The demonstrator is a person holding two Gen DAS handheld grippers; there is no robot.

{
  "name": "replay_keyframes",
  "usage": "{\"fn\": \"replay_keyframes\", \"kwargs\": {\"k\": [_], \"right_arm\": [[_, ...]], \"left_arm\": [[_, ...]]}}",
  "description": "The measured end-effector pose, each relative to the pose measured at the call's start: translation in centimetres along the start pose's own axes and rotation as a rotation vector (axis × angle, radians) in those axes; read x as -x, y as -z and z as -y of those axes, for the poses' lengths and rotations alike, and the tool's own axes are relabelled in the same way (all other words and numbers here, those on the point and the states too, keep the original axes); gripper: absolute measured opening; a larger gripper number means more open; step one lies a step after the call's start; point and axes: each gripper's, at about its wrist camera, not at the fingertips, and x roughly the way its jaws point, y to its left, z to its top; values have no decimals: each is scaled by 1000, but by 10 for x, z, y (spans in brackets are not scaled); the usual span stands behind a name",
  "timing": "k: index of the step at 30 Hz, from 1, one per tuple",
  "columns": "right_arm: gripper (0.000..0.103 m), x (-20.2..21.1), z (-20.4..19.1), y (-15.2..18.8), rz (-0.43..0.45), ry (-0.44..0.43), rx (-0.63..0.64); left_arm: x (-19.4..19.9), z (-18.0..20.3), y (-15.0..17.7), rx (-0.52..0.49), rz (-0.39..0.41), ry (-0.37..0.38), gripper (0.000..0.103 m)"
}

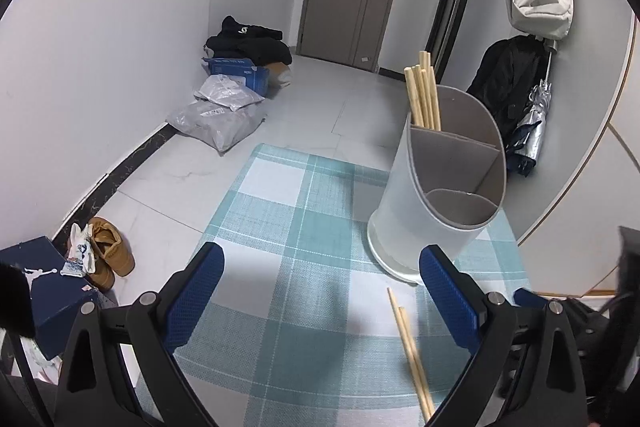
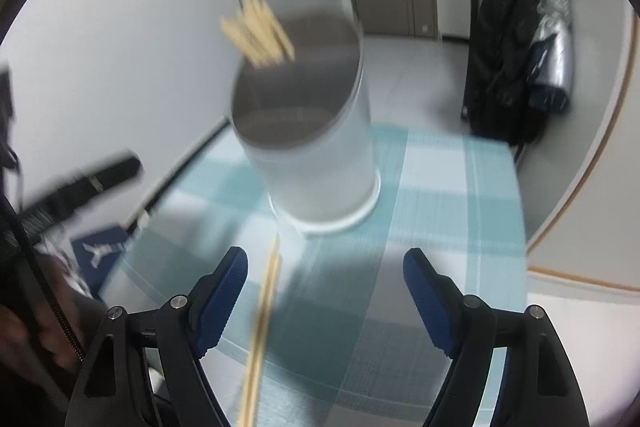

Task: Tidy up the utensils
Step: 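Withdraw both tools from the holder and move them to the last chopsticks, then close the right tool on one of the last chopsticks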

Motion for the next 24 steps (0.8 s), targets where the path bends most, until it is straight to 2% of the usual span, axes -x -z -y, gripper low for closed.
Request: {"fn": "replay_keyframes", "kwargs": {"k": [5,8,12,13,18,20,22,24], "right_arm": [[78,-32,-8,2,-84,27,25],[77,-45,-9,0,-118,40,20],[64,-65,-17,0,-186,46,29],[61,-68,-19,2,-193,45,34],[60,-75,-33,3,-198,57,93],[58,-76,-39,4,-195,90,134],[52,-76,-42,4,-190,93,154],[50,-76,-43,4,-193,87,154]], "left_arm": [[-5,-11,-4,35,-24,21,97],[-7,-19,-6,64,-18,-13,97],[-8,-28,-8,95,-32,-6,97],[-9,-30,-8,99,-36,-1,97],[-11,-33,-7,107,-50,3,97],[-13,-34,-8,109,-59,1,97],[-13,-36,-8,106,-62,-7,97],[-14,-38,-8,105,-68,-13,97]]}}
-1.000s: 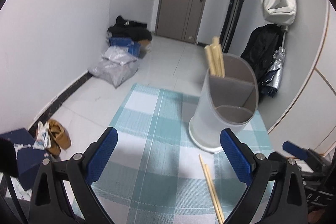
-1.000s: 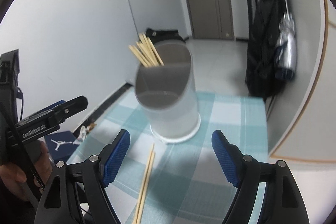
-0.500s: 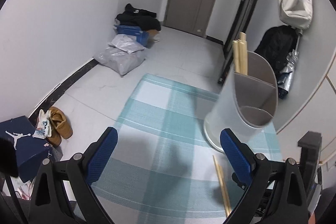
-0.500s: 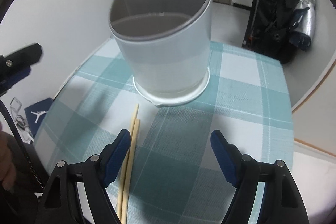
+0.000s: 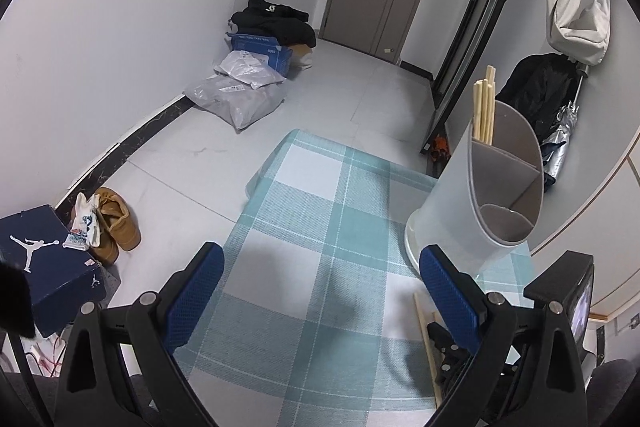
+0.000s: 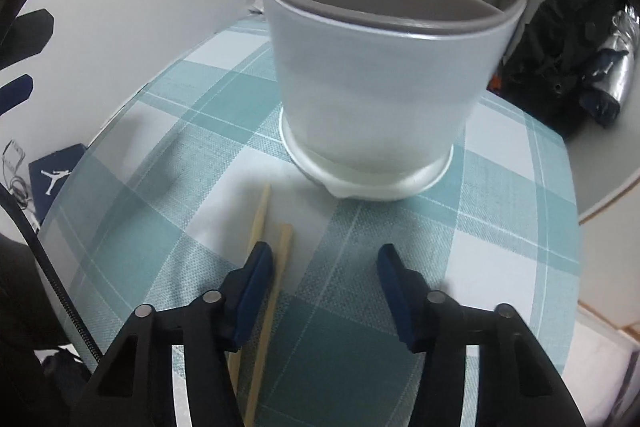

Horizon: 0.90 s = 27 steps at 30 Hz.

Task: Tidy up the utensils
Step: 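Close the right tool on one of the last chopsticks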

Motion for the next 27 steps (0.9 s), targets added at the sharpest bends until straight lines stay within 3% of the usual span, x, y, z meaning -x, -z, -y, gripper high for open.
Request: {"fn": "replay_keyframes", "kwargs": {"k": [6,10,15,27], "right_arm": [[40,-1,-3,-4,2,-13,2],[22,0,-9,-4,8,-29,29],[7,1,-13,-7,9,-48,43],[5,9,29,-4,12,-173,-148]], "left_arm": [[-1,-3,1,1,-5,-19,97],[1,-1,1,-12,1,-19,97],[1,0,1,-20,8,-22,97],[-8,15,7,-79,-15,-31,97]]}}
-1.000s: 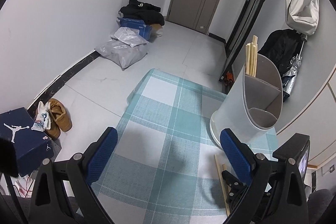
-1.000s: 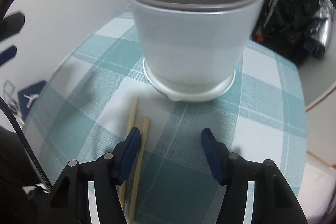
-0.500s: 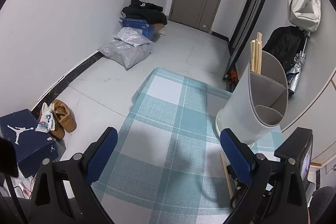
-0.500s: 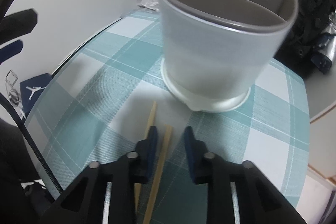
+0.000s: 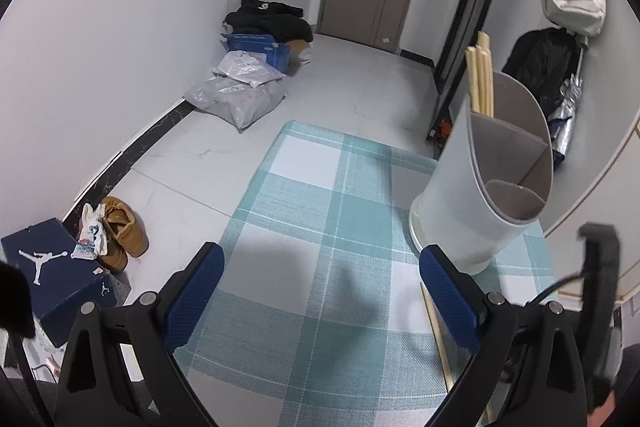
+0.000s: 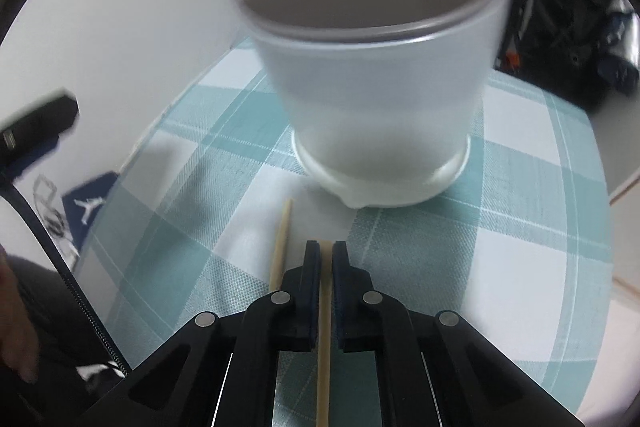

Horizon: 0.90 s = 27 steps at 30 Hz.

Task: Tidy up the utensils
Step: 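Close the right tool on one of the last chopsticks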

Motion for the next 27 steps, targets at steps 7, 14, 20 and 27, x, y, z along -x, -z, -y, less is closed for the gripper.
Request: {"fn": "replay_keyframes", "kwargs": {"k": [7,14,20,27], "right_arm": [[5,22,33,-5,60,-87,-131],[5,38,54,-4,111,-147,-214],[5,57,69,0,160,-198,-278],[5,88,80,9,235,-257,-317]], "left_arm": [[-5,15,4,-59,8,-22,97],[-24,27,10,-81,-86,24,97],[-37,30,13,-60,-183,48,97],[-50,45,19,-62,-267,53,97]]}}
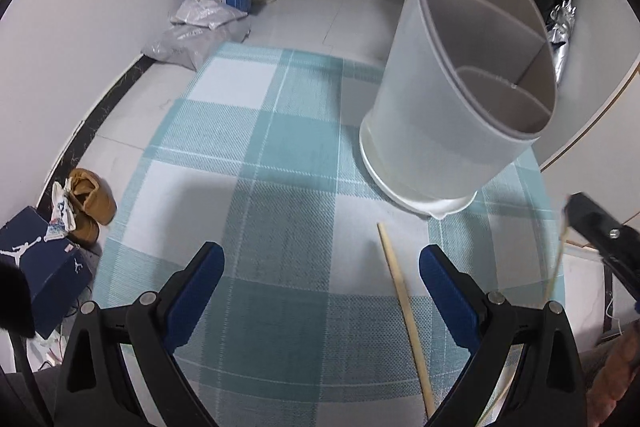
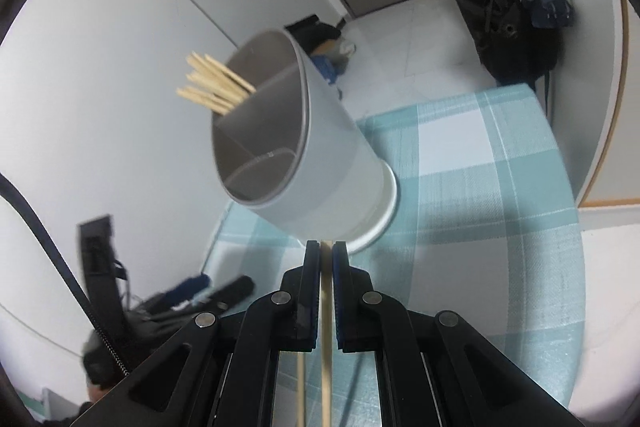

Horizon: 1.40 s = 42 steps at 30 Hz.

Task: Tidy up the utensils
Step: 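Close the right tool on one of the last chopsticks, then grasp the last chopstick with the left tool while the right tool holds its chopstick, then lift both chopsticks and carry them over the white holder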

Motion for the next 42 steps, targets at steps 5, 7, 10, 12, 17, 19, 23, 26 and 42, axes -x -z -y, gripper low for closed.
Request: {"fn": "replay_keyframes", "kwargs": {"k": [5,7,10,12,17,19,23,26,42], "right_arm": [[5,5,3,0,15,-10,-21],[5,8,3,0,20,-13,-25],[5,16,5,0,30,-17,-30],[5,18,5,0,34,-17,-31],[5,22,7,0,41,-18,-32],[5,24,6,0,48,-14,-28],[5,27,6,-1,56,-8,-16],[5,30,6,0,60,0,-9],[5,48,-8,4,129,22,62]], "left_arm": [[-11,4,2,10,-54,-9,96],[-14,6,4,12,-66,-12,96],[-18,11,6,7,-79,-24,94],[-22,16,7,-7,-92,-35,90],[-24,31,9,-56,-74,-90,59],[-24,38,9,-90,-63,-118,48],[-22,48,13,-117,-50,-81,13],[-21,50,15,-114,-50,-56,4],[42,38,8,-3,149,121,2]]}}
